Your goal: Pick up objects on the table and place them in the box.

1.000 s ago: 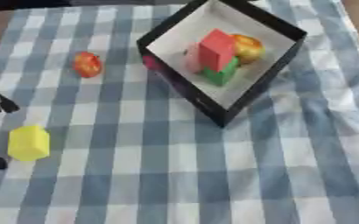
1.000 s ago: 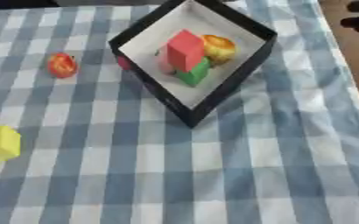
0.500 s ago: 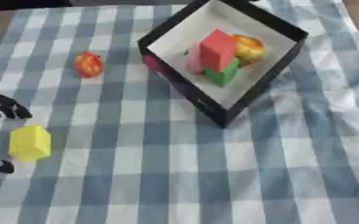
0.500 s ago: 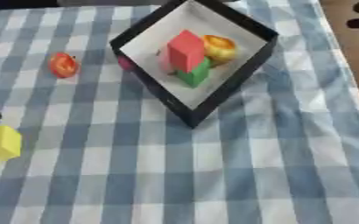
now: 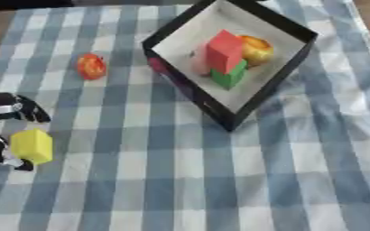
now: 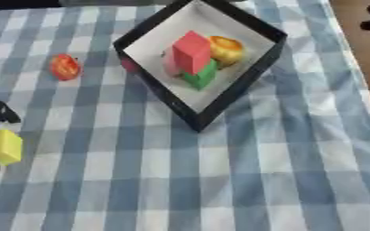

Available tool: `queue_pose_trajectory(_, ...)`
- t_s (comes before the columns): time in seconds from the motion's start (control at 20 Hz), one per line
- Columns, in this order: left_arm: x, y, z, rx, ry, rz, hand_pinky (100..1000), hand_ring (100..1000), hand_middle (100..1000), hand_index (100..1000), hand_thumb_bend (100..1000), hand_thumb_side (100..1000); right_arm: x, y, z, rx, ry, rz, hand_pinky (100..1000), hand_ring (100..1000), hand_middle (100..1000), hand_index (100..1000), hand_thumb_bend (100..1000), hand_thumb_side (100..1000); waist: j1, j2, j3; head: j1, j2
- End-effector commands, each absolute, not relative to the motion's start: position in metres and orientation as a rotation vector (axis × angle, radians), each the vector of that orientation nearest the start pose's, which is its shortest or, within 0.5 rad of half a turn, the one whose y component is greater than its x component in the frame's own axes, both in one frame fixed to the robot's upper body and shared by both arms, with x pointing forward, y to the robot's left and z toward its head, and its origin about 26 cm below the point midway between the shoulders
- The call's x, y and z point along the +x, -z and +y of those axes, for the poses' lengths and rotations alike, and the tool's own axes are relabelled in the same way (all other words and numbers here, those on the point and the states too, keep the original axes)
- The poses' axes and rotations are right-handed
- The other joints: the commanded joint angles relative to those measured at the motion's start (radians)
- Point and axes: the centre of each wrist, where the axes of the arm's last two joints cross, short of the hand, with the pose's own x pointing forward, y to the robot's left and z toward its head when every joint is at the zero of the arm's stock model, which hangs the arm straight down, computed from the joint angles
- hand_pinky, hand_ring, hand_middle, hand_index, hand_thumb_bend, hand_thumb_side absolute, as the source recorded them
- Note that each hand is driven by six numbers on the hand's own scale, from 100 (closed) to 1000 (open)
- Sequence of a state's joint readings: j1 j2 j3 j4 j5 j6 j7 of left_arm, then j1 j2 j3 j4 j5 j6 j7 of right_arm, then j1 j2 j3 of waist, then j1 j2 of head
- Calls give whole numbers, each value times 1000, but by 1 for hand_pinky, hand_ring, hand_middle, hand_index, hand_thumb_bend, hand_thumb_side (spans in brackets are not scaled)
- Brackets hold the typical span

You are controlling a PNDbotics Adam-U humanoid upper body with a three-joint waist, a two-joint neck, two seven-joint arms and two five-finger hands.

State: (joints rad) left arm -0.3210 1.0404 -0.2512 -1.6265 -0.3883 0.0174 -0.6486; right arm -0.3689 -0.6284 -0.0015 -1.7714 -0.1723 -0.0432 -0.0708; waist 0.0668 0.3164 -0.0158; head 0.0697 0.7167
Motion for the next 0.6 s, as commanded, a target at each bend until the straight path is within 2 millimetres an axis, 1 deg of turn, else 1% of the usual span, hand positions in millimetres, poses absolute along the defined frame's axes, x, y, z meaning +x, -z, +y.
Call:
queue_pose_trajectory(0.05, 327, -205, 388, 669, 1623, -989, 794, 777, 717, 817, 592, 193, 332, -220, -329, -336, -438, -2172, 936, 787, 797, 784, 100, 820, -6, -11, 0, 4, -10)
queue_pose_trajectory(0.1, 328, -205, 388, 672, 1625, -988, 794, 777, 717, 817, 592, 193, 332, -220, -329, -337, -437, -2172, 936, 787, 797, 784, 100, 820, -6, -11, 0, 5, -10)
queue_pose_trajectory(0.15, 328, -206, 387, 678, 1624, -991, 773, 751, 670, 770, 470, 141, 332, -219, -329, -337, -437, -2172, 936, 787, 797, 784, 100, 821, -6, -11, 0, 4, -10)
queue_pose_trajectory(0.2, 328, -206, 387, 685, 1620, -995, 765, 740, 653, 746, 442, 132, 332, -219, -329, -336, -436, -2172, 936, 787, 797, 784, 100, 821, -6, -11, 0, 4, -10)
queue_pose_trajectory(0.3, 327, -206, 385, 688, 1625, -1001, 730, 689, 595, 685, 330, 100, 332, -219, -329, -337, -436, -2172, 936, 787, 797, 783, 100, 820, -6, -11, 0, 4, -10)
queue_pose_trajectory(0.35, 326, -209, 383, 690, 1634, -1008, 726, 683, 588, 676, 306, 100, 332, -220, -330, -339, -436, -2172, 936, 787, 798, 783, 100, 819, -6, -11, 0, 4, -10)
queue_pose_trajectory(0.45, 323, -220, 376, 710, 1659, -1040, 719, 672, 570, 654, 261, 100, 331, -220, -331, -343, -435, -2172, 936, 787, 798, 783, 100, 819, -7, -12, 3, 2, -8)
queue_pose_trajectory(0.6, 317, -248, 361, 788, 1706, -1122, 722, 674, 574, 655, 261, 100, 331, -220, -331, -346, -434, -2173, 936, 788, 798, 782, 100, 816, -7, -16, 9, -3, -6)
